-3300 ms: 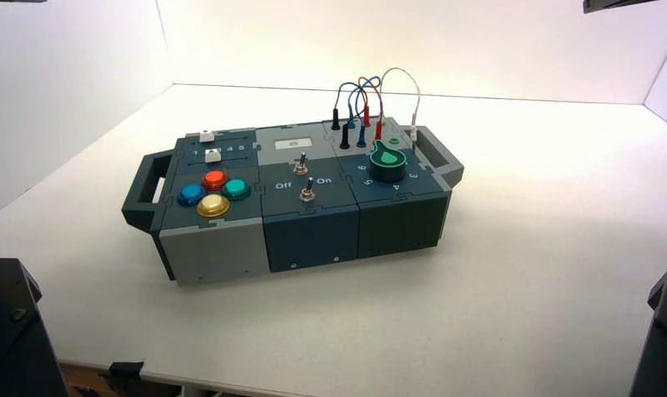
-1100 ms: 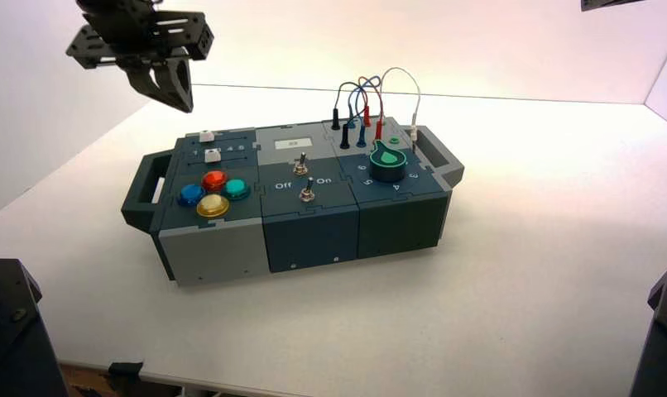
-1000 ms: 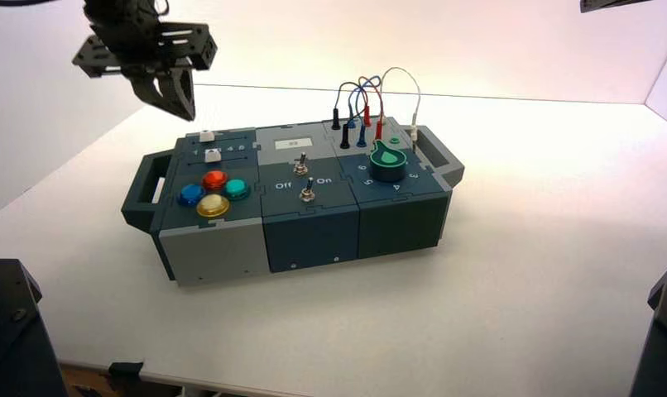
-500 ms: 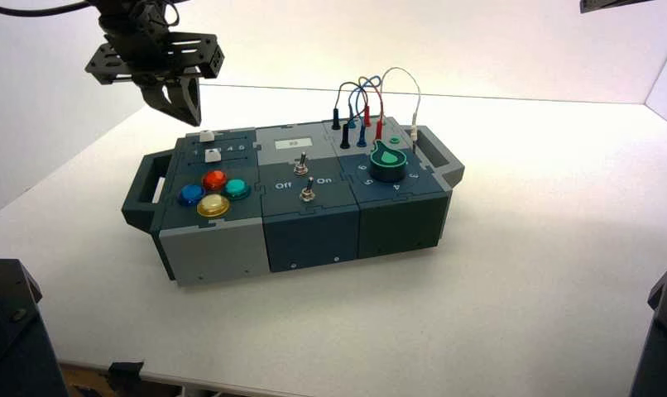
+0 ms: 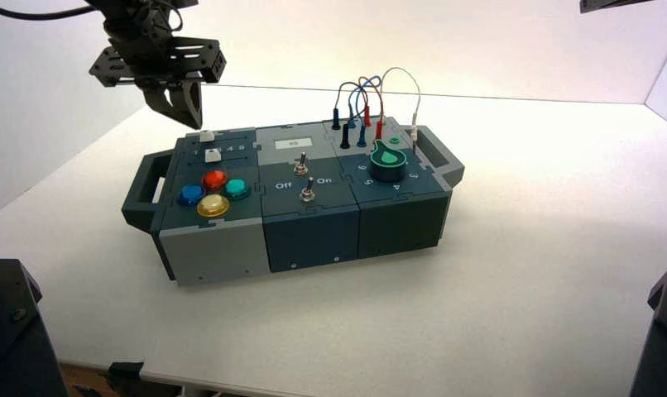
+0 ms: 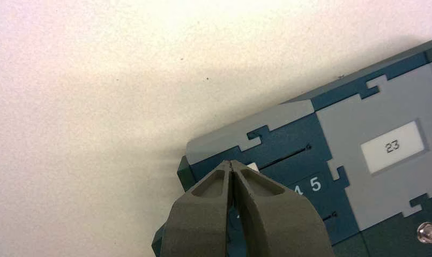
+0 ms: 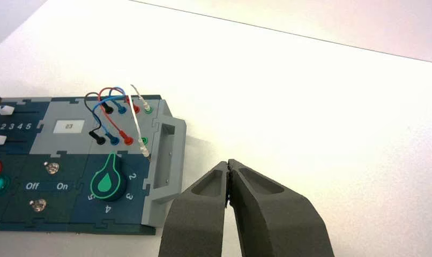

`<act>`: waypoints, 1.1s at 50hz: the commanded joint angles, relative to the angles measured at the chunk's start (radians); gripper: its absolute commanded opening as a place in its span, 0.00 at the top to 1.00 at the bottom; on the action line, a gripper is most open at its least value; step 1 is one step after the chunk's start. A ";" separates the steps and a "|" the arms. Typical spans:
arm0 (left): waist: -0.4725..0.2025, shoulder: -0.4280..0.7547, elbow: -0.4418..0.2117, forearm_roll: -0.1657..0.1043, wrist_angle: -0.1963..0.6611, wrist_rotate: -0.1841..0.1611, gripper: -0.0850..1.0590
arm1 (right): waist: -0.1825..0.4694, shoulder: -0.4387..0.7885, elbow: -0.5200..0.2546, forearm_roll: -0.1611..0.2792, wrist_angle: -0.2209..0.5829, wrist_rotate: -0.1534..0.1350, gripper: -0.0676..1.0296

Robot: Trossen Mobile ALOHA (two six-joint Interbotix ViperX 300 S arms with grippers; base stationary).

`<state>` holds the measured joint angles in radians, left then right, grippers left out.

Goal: Move the top slider to position 3.

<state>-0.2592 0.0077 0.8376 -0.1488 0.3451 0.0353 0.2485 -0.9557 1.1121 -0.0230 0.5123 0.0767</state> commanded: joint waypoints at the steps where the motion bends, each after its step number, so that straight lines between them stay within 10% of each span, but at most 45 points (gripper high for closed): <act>1: -0.002 -0.005 -0.021 0.003 -0.006 0.003 0.95 | 0.003 0.006 -0.031 0.003 -0.008 0.000 0.96; 55: -0.003 0.009 -0.032 0.003 -0.005 0.005 0.95 | 0.003 0.006 -0.031 0.003 -0.009 0.000 0.96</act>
<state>-0.2592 0.0291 0.8268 -0.1457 0.3451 0.0383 0.2500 -0.9557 1.1137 -0.0230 0.5123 0.0767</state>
